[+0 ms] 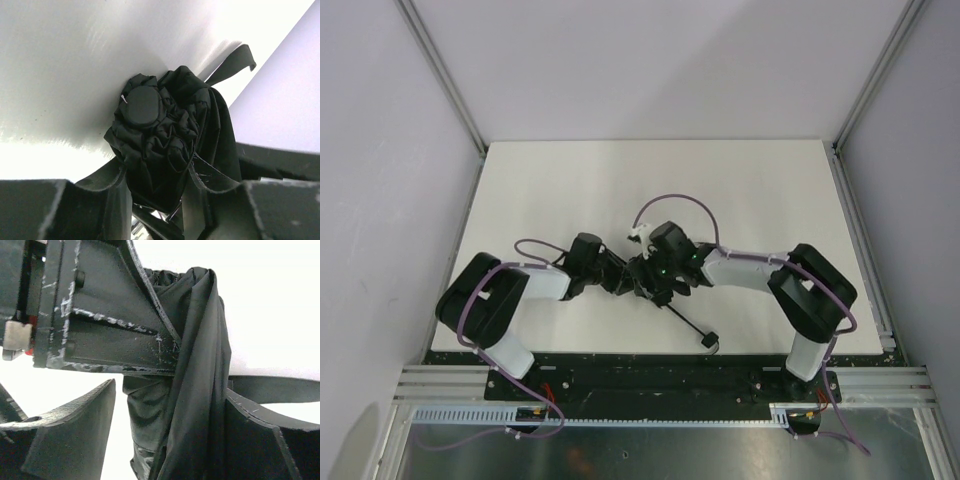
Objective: Put away the umbrella
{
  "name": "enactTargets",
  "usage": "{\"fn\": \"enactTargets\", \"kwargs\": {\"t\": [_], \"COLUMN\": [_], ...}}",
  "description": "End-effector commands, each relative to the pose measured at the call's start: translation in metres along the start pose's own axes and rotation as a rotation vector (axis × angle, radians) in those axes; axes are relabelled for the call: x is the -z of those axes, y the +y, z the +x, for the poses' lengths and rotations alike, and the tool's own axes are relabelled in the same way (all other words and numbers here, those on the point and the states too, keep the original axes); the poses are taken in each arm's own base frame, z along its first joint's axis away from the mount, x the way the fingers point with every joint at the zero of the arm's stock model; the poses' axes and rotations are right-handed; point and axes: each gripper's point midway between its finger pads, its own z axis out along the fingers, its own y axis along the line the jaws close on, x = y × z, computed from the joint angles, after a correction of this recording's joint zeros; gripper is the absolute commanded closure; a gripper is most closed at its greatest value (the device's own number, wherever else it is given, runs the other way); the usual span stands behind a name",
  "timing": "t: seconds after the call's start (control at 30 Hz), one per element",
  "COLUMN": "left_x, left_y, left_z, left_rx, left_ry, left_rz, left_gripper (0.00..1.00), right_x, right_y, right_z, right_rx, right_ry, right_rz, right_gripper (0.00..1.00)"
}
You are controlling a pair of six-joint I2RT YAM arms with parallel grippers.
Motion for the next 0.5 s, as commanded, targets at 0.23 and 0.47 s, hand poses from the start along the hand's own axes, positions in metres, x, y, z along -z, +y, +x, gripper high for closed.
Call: {"fn": "enactTargets", "kwargs": {"t": [0.23,0.47], "left_x": [0.0,0.007], "left_y": [0.078,0.06], "left_z": [-0.001,-0.003], "left_rx": [0.076,0.019], "left_ry": [-0.009,-0.014], "left_rz": [-0.322,-0.281], "left_gripper": [1.0,0.87], "right_x": [0.001,-0.015], "right_y": [-0.043,-0.053], "right_z": [0.031,0.068], "right_rx": [0.399,0.277], "right_ry": [0.082,0.215], "right_rz": [0.606,0.461], "right_gripper": [0.37,0.97]}}
